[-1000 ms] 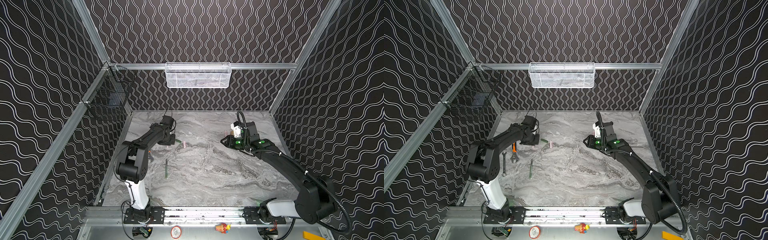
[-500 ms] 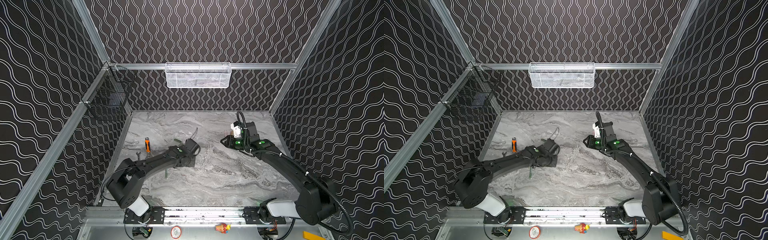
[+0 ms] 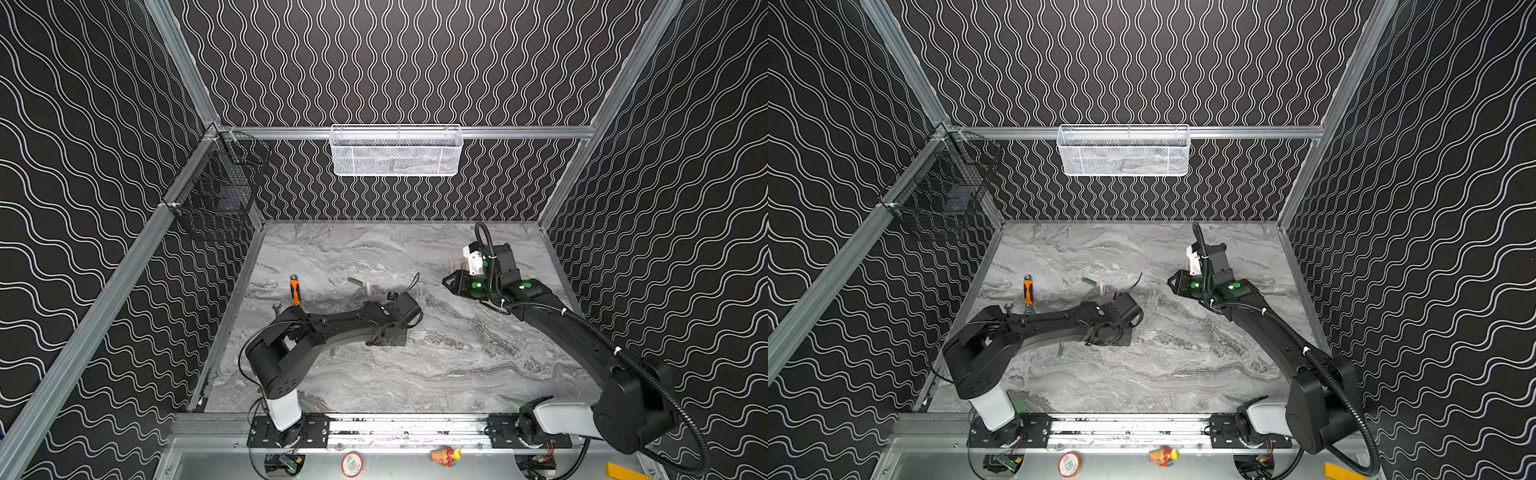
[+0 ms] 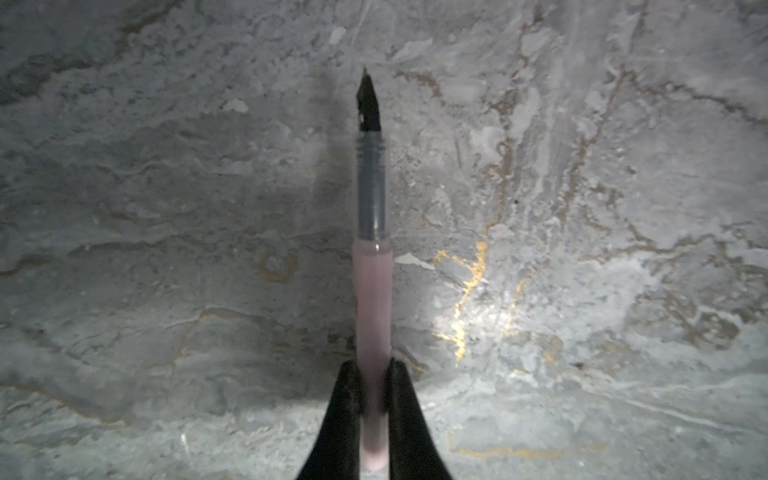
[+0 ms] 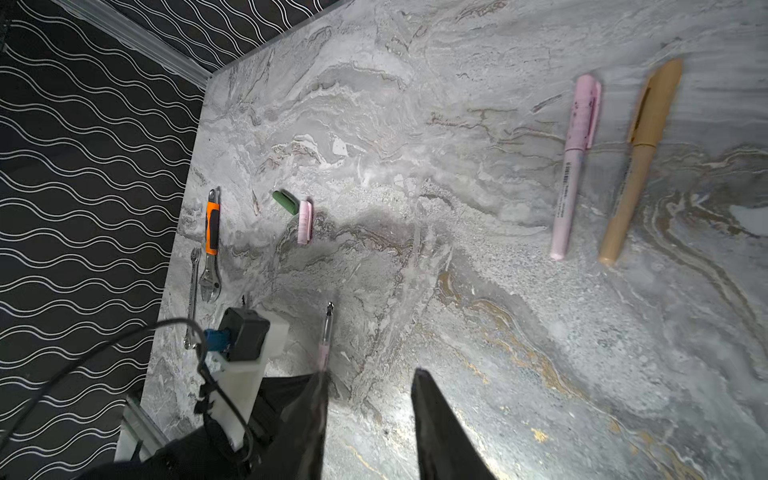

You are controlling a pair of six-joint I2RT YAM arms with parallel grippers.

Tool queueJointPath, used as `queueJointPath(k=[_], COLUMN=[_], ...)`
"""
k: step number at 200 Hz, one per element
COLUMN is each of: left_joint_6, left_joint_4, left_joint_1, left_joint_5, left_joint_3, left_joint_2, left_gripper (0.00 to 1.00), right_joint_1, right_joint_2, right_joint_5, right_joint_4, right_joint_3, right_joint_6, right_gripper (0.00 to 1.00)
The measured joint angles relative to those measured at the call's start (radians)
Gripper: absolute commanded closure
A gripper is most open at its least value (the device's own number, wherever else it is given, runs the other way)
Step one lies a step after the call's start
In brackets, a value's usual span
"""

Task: Insert the pens into the pen caps

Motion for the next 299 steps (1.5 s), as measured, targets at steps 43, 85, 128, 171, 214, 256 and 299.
queueJointPath(k=[43,85,128,171,214,256,299], left_joint_6=[-0.011,-0.01,-0.007,-0.005,-0.002,0.029,0.114], left_joint_4=[-0.006,-0.003,0.003,0.003,-0.005,-0.053,-0.097], left_joint_1=[-0.001,-0.001,-0.001,-0.001,-0.001,0.004,0.075], left_joint_5=[-0.016,-0.016,-0.012,-0.01,-0.009,-0.04,-0.054], left_joint_3=[0.015,0.018,0.033,0.038,0.045,0.083,0.138], left_joint_2=[0.035,0.038,0.052,0.053,0.045,-0.051,-0.22], left_gripper=[0.83,0.78,0.73,0.7,0.63,0.51,0.43], right_joint_1=[0.0,0.0,0.0,0.0,0.0,0.0,0.012], right_joint_2=[0.0,-0.007,-0.017,-0.021,-0.021,-0.021,0.015], right_joint_5=[0.003,0.005,0.006,0.012,0.012,0.019,0.019], right_joint_4=[-0.015,-0.016,-0.029,-0.027,-0.027,-0.027,-0.021], right_joint_3=[-0.01,-0.01,-0.003,0.018,0.02,0.02,0.04], right_joint_6=[-0.003,-0.005,-0.008,-0.011,-0.011,-0.011,-0.011], right_gripper=[0.62,0.62,0.61,0.61,0.6,0.6,0.6])
